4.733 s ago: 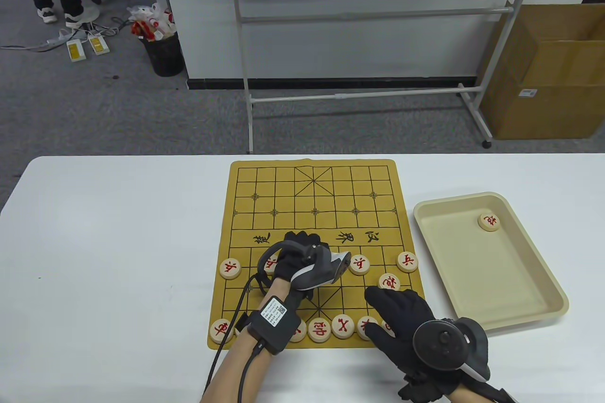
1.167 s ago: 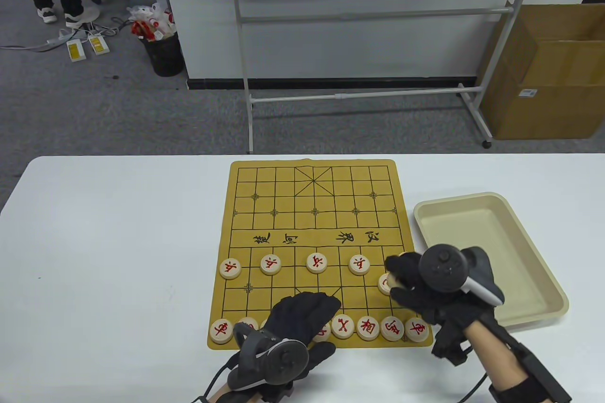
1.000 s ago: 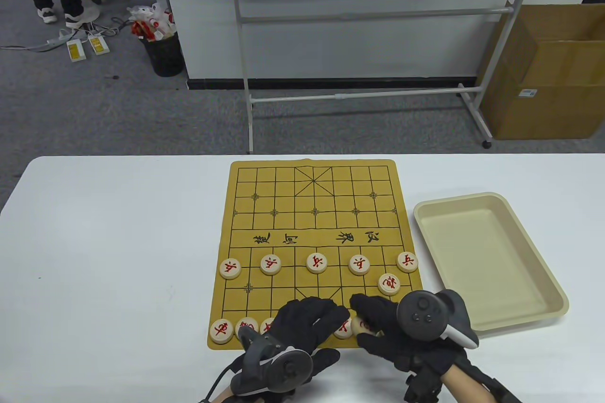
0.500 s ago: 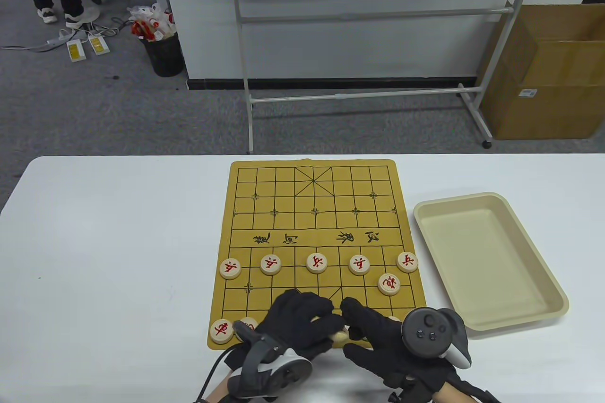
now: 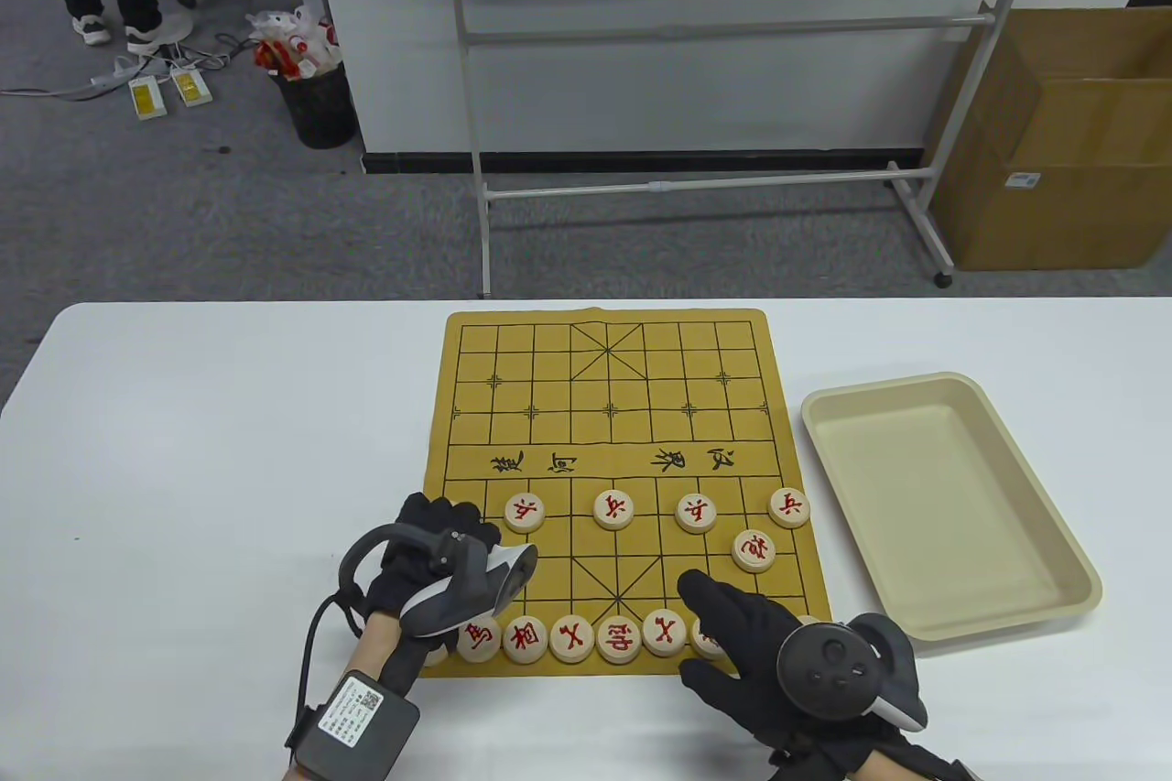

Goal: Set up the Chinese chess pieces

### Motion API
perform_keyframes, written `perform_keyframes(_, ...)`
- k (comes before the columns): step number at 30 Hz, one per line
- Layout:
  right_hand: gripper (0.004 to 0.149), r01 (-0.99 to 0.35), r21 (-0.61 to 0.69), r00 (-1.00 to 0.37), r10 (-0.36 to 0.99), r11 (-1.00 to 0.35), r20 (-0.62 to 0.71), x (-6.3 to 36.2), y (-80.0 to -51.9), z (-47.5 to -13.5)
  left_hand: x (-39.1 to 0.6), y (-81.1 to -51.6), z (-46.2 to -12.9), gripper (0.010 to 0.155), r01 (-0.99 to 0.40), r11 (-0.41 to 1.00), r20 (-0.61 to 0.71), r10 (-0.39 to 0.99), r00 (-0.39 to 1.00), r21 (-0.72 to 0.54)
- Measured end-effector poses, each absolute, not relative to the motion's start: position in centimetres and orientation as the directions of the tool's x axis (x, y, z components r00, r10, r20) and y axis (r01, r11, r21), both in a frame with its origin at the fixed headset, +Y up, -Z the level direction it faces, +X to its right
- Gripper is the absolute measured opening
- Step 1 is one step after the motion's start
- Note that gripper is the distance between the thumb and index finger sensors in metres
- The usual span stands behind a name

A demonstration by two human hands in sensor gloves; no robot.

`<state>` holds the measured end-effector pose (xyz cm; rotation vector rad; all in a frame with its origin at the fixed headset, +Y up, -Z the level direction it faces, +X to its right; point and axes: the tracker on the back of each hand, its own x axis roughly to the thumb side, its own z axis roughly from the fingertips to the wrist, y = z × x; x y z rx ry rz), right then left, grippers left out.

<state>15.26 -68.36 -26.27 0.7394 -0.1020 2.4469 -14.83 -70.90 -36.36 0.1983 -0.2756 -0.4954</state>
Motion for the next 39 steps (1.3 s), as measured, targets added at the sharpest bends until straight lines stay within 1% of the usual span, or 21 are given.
perform_keyframes(5,0.082,-0.546,0.097,-0.683,0.509,-0.832,0.524,15.3,-68.5,-26.3,-14.5,-72.5,-37.5,0.051,0.462,0.860,0.221,-0.504,0.835,0.217)
perform_keyframes(10,0.082,-0.541,0.100,-0.684,0.506,-0.835,0.526,15.3,-68.5,-26.2,-14.4,-73.8,-37.9,0.051,0.515,0.826,0.219,-0.559,0.800,0.230)
perform_keyframes(14,0.082,-0.537,0.102,-0.685,0.503,-0.838,0.526,15.2,-68.5,-26.2,-14.3,-74.2,-37.8,0.052,0.532,0.810,0.229,-0.582,0.780,0.248)
perform_keyframes(22,0.082,-0.538,0.101,-0.690,0.506,-0.837,0.518,15.2,-68.5,-26.3,-14.4,-74.5,-37.7,0.054,0.524,0.816,0.247,-0.575,0.780,0.246)
perform_keyframes(27,0.081,-0.530,0.106,-0.694,0.502,-0.841,0.516,15.1,-68.6,-26.3,-14.5,-74.8,-38.0,0.054,0.536,0.813,0.246,-0.580,0.776,0.227)
perform_keyframes(30,0.082,-0.530,0.107,-0.694,0.502,-0.842,0.515,15.1,-68.6,-26.3,-14.4,-75.0,-38.1,0.051,0.554,0.809,0.251,-0.588,0.769,0.196)
perform_keyframes(32,0.082,-0.531,0.106,-0.694,0.503,-0.841,0.515,15.1,-68.6,-26.3,-14.4,-74.6,-37.9,0.050,0.545,0.812,0.243,-0.583,0.775,0.209)
perform_keyframes(33,0.081,-0.532,0.105,-0.694,0.504,-0.840,0.514,15.1,-68.6,-26.3,-14.4,-74.3,-37.9,0.048,0.529,0.820,0.238,-0.570,0.786,0.216)
perform_keyframes(34,0.081,-0.533,0.102,-0.696,0.504,-0.840,0.512,15.1,-68.6,-26.3,-14.4,-73.8,-37.8,0.048,0.508,0.832,0.233,-0.551,0.801,0.222)
perform_keyframes(36,0.081,-0.535,0.086,-0.704,0.499,-0.841,0.505,15.2,-68.5,-26.3,-14.1,-72.3,-37.3,0.051,0.440,0.860,0.219,-0.495,0.841,0.258)
perform_keyframes(39,0.079,-0.550,0.059,-0.710,0.504,-0.833,0.492,15.4,-68.4,-26.4,-13.1,-69.7,-36.1,0.060,0.301,0.904,0.231,-0.376,0.898,0.303)
